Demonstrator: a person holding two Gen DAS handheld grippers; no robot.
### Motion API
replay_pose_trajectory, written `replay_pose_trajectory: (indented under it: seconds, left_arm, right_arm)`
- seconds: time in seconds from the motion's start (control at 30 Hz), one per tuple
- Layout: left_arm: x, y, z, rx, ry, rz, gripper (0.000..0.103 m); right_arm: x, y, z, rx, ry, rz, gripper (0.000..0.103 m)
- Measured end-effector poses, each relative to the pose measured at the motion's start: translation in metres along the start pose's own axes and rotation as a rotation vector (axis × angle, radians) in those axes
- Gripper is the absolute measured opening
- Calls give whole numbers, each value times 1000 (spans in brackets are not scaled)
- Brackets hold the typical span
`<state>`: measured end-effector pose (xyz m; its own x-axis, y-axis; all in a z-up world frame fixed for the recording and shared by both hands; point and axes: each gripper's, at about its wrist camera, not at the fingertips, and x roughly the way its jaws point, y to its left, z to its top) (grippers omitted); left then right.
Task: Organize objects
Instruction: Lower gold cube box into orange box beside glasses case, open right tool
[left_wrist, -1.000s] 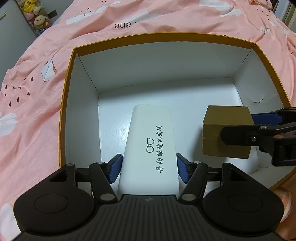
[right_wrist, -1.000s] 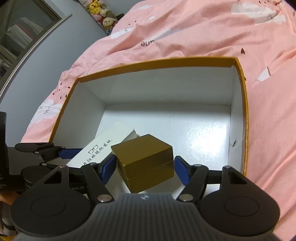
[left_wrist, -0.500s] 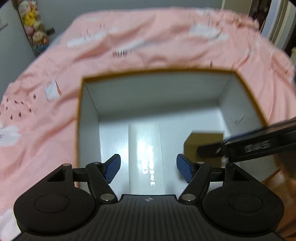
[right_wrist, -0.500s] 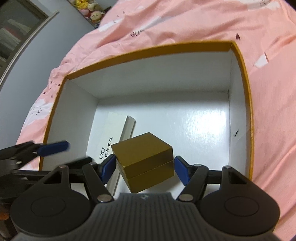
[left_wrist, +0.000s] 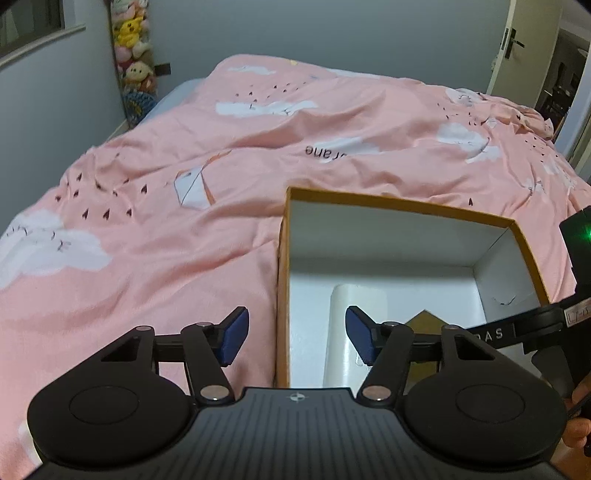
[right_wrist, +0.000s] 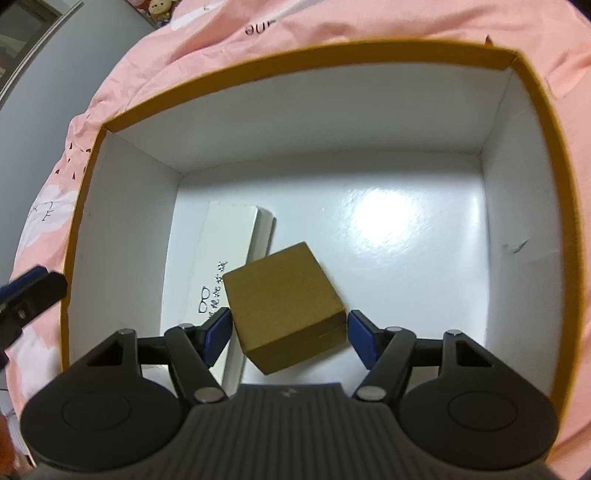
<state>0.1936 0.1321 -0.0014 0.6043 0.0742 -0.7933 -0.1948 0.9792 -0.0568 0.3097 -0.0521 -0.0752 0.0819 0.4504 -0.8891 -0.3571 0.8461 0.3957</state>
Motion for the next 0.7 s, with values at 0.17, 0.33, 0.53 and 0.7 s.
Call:
replay_pose_trajectory:
  seconds: [0.17, 0.33, 0.53, 0.7]
  left_arm:
    - [5, 10, -6, -22, 18, -18, 68]
    - [13, 18, -8, -53, 35, -32, 68]
    - [19, 22, -7, -57, 49, -45, 67]
    - [24, 23, -4, -65, 49, -53, 64]
  right_arm:
    - [6, 8, 4, -14, 12, 5, 69]
    - [15, 19, 4, -42, 64, 50, 69]
    - [23, 23, 3, -27, 121, 109, 69]
    - [2, 14, 17, 34, 35, 135, 68]
